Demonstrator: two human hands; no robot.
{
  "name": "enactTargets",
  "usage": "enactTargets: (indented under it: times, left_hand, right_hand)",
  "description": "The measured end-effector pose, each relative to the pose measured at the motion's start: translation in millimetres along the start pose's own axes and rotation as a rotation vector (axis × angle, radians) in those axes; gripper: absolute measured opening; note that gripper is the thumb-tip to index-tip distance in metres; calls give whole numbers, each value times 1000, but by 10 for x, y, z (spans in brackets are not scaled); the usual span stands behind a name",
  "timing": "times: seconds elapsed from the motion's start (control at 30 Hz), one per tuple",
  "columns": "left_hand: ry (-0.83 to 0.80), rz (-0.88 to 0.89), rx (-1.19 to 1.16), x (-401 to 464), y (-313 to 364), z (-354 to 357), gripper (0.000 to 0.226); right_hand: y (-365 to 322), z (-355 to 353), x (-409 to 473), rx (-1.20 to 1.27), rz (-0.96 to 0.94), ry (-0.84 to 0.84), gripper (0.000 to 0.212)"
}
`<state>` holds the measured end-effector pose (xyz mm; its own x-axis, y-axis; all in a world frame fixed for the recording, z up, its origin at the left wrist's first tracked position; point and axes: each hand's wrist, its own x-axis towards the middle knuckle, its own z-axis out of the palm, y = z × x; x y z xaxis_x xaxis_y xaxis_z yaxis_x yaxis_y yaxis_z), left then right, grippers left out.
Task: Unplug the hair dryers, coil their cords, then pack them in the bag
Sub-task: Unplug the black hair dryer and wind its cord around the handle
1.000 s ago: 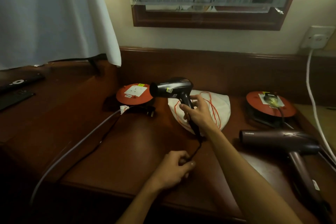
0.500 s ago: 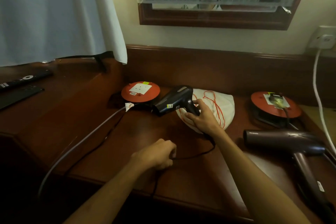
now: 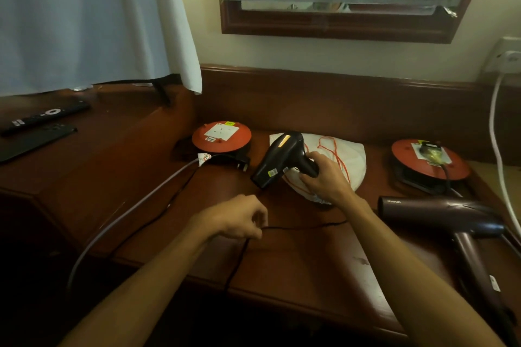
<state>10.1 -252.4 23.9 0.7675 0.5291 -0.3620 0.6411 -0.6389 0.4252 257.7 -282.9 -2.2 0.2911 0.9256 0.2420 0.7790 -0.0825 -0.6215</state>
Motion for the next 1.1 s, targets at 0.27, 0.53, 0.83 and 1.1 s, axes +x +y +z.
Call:
enactTargets:
  times: [0.27,0.53,0.83,1.1]
  left_hand:
    - [604,95,493,189,201,-439,73]
    - [245,99,485,436,274,-704,88]
    - [-329,92,256,467,481,-640,25]
    - [-303,176,0,450,210,-564,23]
  right_hand:
    - [-218,-80,-286,215,66,-173,47]
    - [-359,-220,-463,181,30,-482,62]
    - [-420,-274,-584,151,6,-548,56]
    - [-508,-257,-500,-120,-17,-584,59]
